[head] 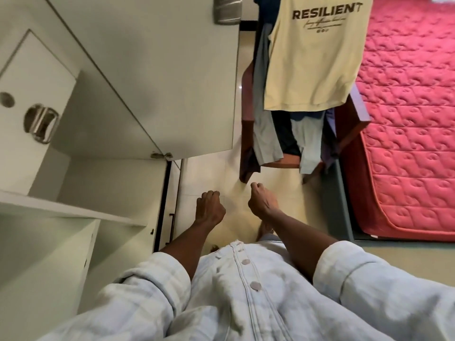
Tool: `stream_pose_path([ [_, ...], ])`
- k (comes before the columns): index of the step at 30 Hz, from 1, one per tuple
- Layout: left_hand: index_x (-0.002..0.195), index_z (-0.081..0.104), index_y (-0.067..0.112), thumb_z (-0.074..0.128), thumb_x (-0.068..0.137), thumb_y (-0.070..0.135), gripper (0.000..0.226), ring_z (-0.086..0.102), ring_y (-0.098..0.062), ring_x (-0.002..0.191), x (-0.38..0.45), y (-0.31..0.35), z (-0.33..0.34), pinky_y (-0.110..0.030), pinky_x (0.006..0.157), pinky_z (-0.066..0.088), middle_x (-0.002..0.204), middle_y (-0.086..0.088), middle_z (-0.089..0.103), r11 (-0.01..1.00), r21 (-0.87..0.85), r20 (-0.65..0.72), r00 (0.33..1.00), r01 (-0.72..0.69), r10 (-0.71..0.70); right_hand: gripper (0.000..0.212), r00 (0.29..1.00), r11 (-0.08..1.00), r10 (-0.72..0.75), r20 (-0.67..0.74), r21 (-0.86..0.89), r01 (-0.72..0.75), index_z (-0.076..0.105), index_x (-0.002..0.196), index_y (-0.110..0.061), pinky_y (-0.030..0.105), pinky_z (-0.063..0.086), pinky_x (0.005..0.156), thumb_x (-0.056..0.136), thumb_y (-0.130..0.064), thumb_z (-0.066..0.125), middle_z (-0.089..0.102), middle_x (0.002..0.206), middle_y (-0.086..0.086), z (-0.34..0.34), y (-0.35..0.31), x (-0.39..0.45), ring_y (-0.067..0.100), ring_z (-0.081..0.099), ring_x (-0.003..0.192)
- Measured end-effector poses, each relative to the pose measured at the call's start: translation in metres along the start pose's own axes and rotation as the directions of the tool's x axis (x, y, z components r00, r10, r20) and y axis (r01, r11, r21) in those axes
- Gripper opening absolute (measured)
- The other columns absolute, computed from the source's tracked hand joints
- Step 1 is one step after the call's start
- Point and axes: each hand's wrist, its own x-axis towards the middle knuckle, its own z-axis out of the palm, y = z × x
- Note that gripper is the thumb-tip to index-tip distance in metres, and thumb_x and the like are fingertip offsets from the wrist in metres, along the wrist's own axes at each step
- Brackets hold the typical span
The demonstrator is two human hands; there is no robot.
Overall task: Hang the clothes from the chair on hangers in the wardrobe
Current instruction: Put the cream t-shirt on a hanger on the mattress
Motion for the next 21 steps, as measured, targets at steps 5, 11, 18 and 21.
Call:
stream_pose_path([
  [5,0.134,0.053,0.008,0.049,0.089,0.007,0.045,0.048,-0.028,0.124,0.026,0.039,0.003,-0.037,0.099,0.042,0.134,-0.01,0.056,0.998,-0.042,0.001,0.999,-0.035,0.035,0.027,0.991,0.988,0.122,-0.047,0.104,-0.117,0.042,0.119,-0.007,0.038,0.038,0.06,0.092,-0.004,0.044,0.054,0.106,0.014,-0.011,0.038,0.013,0.028,0.048,0.074],
  [11,0.136,0.049,0.009,0.047,0.09,0.01,0.045,0.048,-0.029,0.124,0.087,0.126,0.007,-0.038,0.1,0.042,0.136,-0.01,0.051,0.998,-0.026,0.018,0.998,-0.065,0.066,0.036,0.987,0.974,0.143,-0.068,0.189,-0.128,0.041,0.123,-0.008,0.046,0.05,0.07,0.087,-0.001,0.042,0.055,0.111,0.016,-0.054,0.119,0.062,0.036,0.058,0.088],
  [18,0.133,0.052,0.013,0.05,0.092,0.015,0.041,0.052,-0.028,0.121,0.17,0.266,-0.006,-0.039,0.099,0.045,0.137,-0.007,0.051,0.994,-0.103,-0.034,0.999,-0.044,0.041,0.034,0.974,0.971,0.199,-0.112,0.154,-0.181,0.043,0.122,-0.007,0.043,0.045,0.082,0.088,-0.006,0.046,0.054,0.123,0.018,-0.155,0.246,0.122,0.042,0.059,0.106],
  [21,0.142,0.045,0.013,0.053,0.092,0.015,0.05,0.051,-0.027,0.125,0.203,0.318,-0.023,-0.036,0.1,0.042,0.141,-0.007,0.049,0.986,-0.162,-0.059,0.998,-0.041,0.032,0.028,0.975,0.977,0.18,-0.127,0.136,-0.163,0.043,0.116,-0.006,0.041,0.042,0.075,0.088,-0.005,0.045,0.052,0.12,0.017,-0.196,0.288,0.151,0.043,0.06,0.101],
])
